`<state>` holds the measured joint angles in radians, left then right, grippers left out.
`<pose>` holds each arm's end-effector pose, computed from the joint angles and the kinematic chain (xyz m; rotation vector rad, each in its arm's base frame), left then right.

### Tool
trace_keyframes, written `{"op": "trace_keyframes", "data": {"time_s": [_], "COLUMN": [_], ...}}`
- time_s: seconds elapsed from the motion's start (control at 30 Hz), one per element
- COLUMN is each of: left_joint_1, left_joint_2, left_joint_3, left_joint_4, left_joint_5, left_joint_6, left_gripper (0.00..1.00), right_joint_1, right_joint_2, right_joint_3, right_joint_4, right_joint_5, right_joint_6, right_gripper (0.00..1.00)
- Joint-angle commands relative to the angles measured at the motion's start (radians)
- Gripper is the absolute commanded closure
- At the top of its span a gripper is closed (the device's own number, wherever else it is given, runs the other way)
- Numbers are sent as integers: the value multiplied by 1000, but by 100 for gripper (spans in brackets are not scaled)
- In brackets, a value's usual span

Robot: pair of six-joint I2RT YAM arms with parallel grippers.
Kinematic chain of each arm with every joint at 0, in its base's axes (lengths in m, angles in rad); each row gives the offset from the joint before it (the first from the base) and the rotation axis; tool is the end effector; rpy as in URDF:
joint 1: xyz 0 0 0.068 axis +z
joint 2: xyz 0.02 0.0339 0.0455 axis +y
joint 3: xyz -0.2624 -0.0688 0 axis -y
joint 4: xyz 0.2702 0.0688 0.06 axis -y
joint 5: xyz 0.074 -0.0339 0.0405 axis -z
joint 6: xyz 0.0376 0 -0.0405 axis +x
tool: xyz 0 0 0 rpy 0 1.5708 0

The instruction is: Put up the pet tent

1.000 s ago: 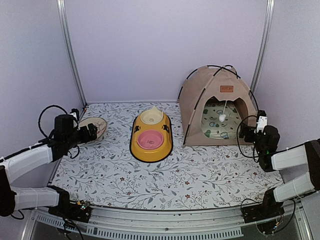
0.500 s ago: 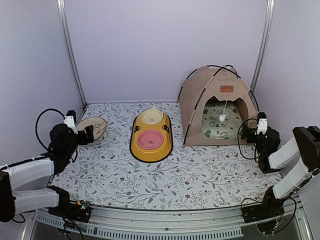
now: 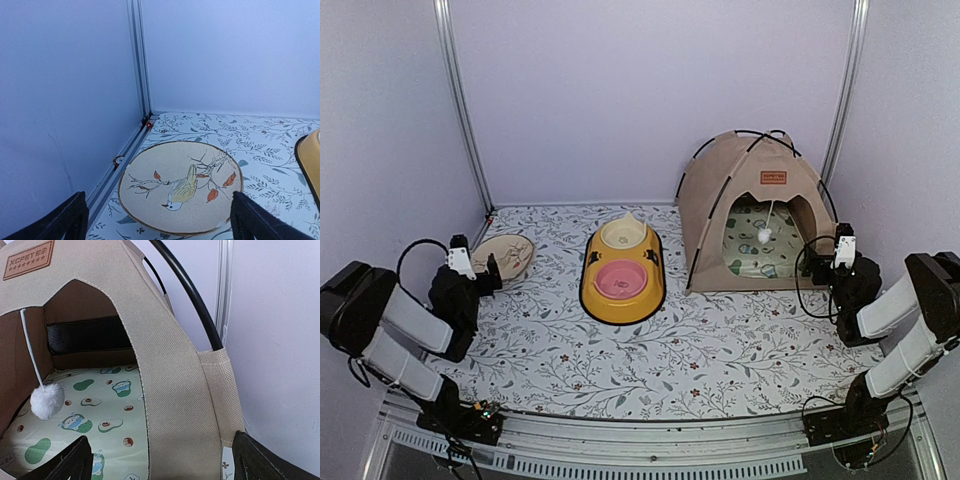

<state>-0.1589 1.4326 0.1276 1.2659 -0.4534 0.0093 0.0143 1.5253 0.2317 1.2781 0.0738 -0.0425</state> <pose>0.2203 -0.0186 0.1242 -0.2156 1.5971 0.2488 0.2512 0.0008 0.1304 0.0126 1.5868 -0.0806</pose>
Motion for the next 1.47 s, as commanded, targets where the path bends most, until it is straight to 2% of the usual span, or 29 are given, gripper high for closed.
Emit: {"op": "trace_keyframes", "data": {"time_s": [0.0, 0.07, 0.1, 0.13, 0.17, 0.3, 0.47, 1.43], "left_joint_1": [-6, 17, 32, 36, 29, 39, 59, 66], "left_joint_2": [91, 73, 111, 169, 201, 135, 134, 134], "left_joint_3": [1, -16, -33, -44, -56, -14, 84, 86], "left_joint_4": [286, 256, 313, 461, 507, 324, 138, 131], "left_joint_5": [3, 74, 117, 134, 126, 179, 135, 145], "left_joint_6": [95, 67, 64, 87, 105, 93, 52, 46], "left_gripper": [1, 1, 1, 1, 1, 1, 1, 0], "right_joint_1": [-4, -2, -3, -3, -3, -3, -3, -3], "right_joint_2": [9, 9, 9, 9, 9, 9, 9, 11], "right_joint_3": [2, 3, 2, 4, 4, 3, 3, 3], "right_joint_4": [27, 26, 26, 27, 27, 27, 27, 28], "right_joint_5": [-8, -8, -9, -9, -9, -9, -9, -9], "right_joint_6": [8, 8, 7, 8, 9, 7, 8, 9], "right_gripper": [1, 1, 1, 1, 1, 1, 1, 1]}}
